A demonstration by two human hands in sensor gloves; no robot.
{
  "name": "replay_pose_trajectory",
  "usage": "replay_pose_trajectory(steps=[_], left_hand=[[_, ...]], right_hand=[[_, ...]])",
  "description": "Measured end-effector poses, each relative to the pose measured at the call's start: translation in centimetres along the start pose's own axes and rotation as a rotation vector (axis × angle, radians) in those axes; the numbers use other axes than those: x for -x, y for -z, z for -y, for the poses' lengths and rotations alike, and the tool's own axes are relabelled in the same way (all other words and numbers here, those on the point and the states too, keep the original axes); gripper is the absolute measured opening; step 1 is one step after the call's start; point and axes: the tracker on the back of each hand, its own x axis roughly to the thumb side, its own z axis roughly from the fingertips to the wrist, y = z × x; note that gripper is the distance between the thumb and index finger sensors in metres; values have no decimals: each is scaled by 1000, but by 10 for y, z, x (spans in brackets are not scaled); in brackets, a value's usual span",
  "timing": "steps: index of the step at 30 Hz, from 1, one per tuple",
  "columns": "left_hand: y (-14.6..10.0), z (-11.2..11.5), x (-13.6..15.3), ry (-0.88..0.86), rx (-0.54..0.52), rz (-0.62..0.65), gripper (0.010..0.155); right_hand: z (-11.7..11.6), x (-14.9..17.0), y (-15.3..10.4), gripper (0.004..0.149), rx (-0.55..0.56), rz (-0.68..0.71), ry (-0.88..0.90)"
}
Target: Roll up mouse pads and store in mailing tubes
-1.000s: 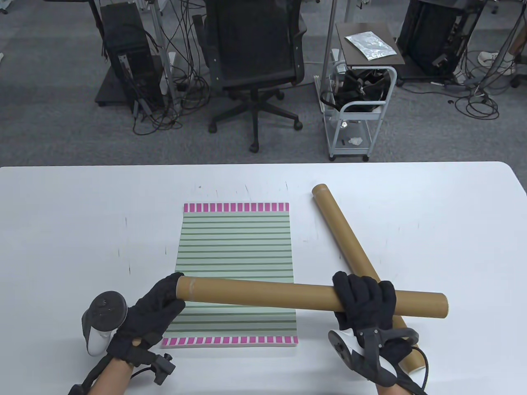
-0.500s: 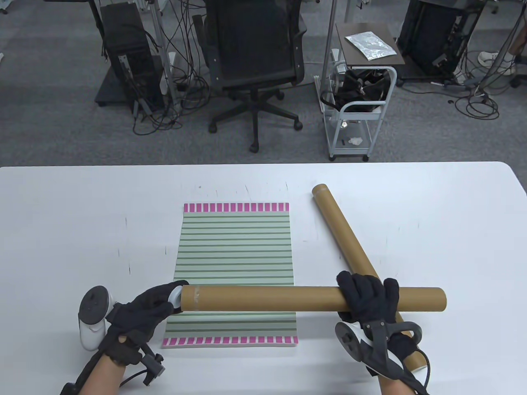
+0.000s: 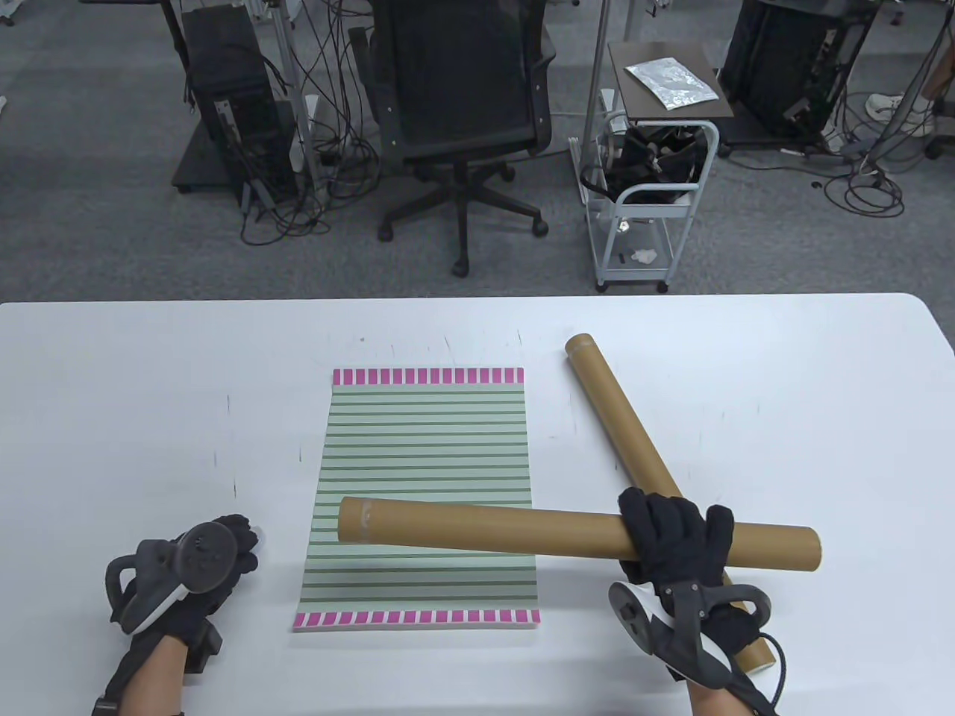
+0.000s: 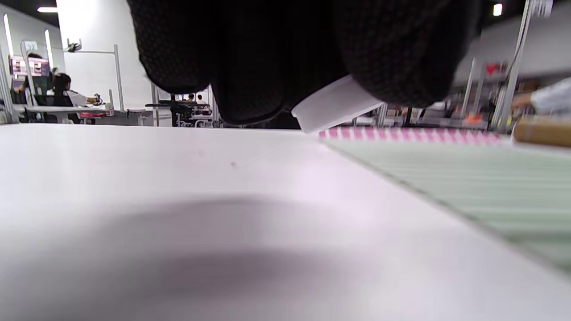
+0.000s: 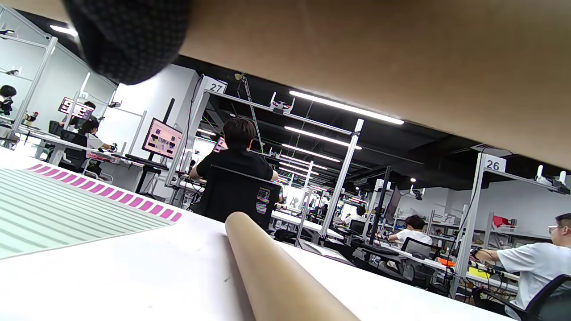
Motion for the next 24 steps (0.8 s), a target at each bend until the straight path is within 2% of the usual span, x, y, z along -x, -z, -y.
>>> replay_pose_trajectory(steps=[7,16,21,24], left_hand=[[6,17,-10,114,162,6,36],[6,18,-4,74,212,-23,40],[6,18,-2,92,203,-19,39],[3,11,-2,57,187,-10,48]], right_hand=[[2,1,0,78,-3,9,-38],[2,1,0,78,-5,13,-49],[3,1,0,78,-6,19,-58],[3,1,0,78,-9,20,-55]])
